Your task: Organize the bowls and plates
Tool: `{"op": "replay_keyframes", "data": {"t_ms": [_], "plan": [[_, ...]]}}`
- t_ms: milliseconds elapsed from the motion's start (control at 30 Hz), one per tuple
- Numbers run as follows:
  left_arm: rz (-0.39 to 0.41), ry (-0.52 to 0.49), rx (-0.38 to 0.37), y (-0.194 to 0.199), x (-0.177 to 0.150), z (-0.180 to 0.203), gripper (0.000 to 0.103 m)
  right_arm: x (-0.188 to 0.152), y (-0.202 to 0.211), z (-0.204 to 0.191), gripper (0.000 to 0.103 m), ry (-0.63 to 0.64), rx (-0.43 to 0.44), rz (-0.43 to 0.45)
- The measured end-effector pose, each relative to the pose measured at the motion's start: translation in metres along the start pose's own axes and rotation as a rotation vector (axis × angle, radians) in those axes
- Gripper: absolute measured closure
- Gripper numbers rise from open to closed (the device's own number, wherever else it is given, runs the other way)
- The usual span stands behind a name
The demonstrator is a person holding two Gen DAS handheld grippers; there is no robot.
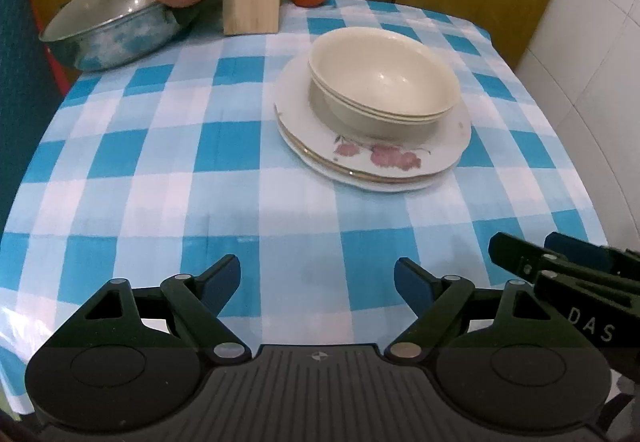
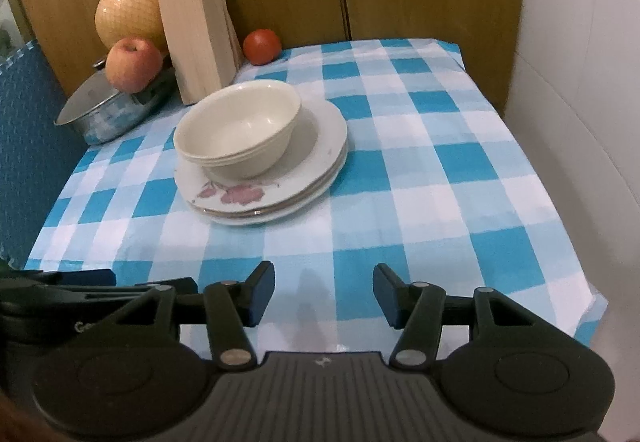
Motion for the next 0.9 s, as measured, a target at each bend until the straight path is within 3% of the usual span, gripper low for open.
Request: {"op": "replay_keyframes", "data": {"t_ms": [900], "plan": [[0.009, -0.054, 0.073, 0.0071, -0.0089, 0.0026, 0.016, -0.0094, -0.0031, 0.0008, 0.051, -0.016, 0.009, -0.027]]}}
Point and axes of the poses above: each gripper's, at about its wrist camera, not at the fingertips, and y roughly against the way its jaws point, z to its right, x to its top, the point moved 7 cm from there along -y, roughly the way its jaws point, and after that the axes turned 13 degrees about -y, right-handed, at the moved point
